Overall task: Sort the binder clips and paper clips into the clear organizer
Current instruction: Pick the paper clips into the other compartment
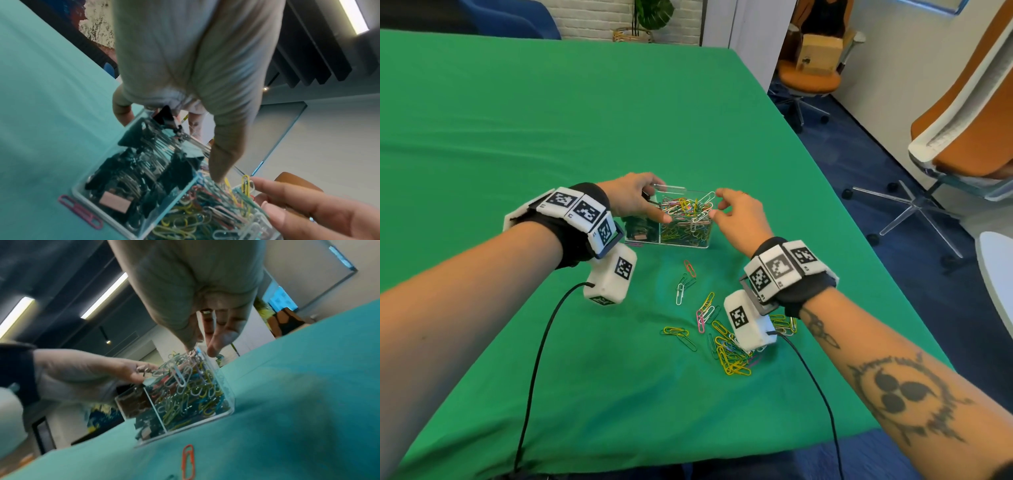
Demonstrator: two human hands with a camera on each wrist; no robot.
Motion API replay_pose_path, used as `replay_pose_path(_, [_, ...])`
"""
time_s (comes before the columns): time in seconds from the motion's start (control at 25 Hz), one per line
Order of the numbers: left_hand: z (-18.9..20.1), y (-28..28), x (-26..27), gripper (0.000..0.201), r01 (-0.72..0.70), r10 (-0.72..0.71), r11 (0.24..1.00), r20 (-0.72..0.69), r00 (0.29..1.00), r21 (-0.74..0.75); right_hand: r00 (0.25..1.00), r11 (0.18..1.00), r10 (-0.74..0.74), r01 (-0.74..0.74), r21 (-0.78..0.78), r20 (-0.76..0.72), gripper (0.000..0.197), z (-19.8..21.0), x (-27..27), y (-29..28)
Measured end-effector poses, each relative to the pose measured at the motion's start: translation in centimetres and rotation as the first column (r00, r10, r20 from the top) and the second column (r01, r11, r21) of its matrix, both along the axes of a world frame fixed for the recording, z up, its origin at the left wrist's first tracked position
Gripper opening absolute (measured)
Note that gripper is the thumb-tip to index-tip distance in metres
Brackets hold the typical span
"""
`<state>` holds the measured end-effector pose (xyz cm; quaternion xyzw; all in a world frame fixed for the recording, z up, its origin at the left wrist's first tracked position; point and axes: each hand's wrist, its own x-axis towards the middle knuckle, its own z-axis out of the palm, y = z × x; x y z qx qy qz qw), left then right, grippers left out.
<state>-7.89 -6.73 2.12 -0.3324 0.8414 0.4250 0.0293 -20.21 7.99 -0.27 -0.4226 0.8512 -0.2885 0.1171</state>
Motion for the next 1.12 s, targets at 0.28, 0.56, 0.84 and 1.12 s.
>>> replay_pose_path(0.28, [-0.8,0.1,-0.7,0.048,-0.101,0.099,0.994,-0.047,0.994,-0.030,0.945,0.983,0.110,-0.059,0.171,-0.307,0.046,-0.2,2.1,1.2])
replay_pose_path(0.56, [-0.7,1.5,0.5,0.064,-0.064,0.038,0.961,-0.097,0.995,-0.271,0.884,0.928,0.271,-0.136,0.346,-0.380,0.061,-0.7,2.3,2.0])
replay_pose_path(0.84, [-1.9,7.2,1.2,0.040,0.087,-0.231,0.520,-0.042,0.972,-0.850,0.906,0.909,0.302,-0.181,0.375,-0.297,0.097,-1.0,1.3,2.4])
replay_pose_path(1.12, [-0.9,6.6,-0.5,0.037,0.132,-0.230,0.494,0.017,0.973,-0.859,0.910,0.928,0.308,-0.224,0.299,-0.276,0.084,0.2,0.1,0.9])
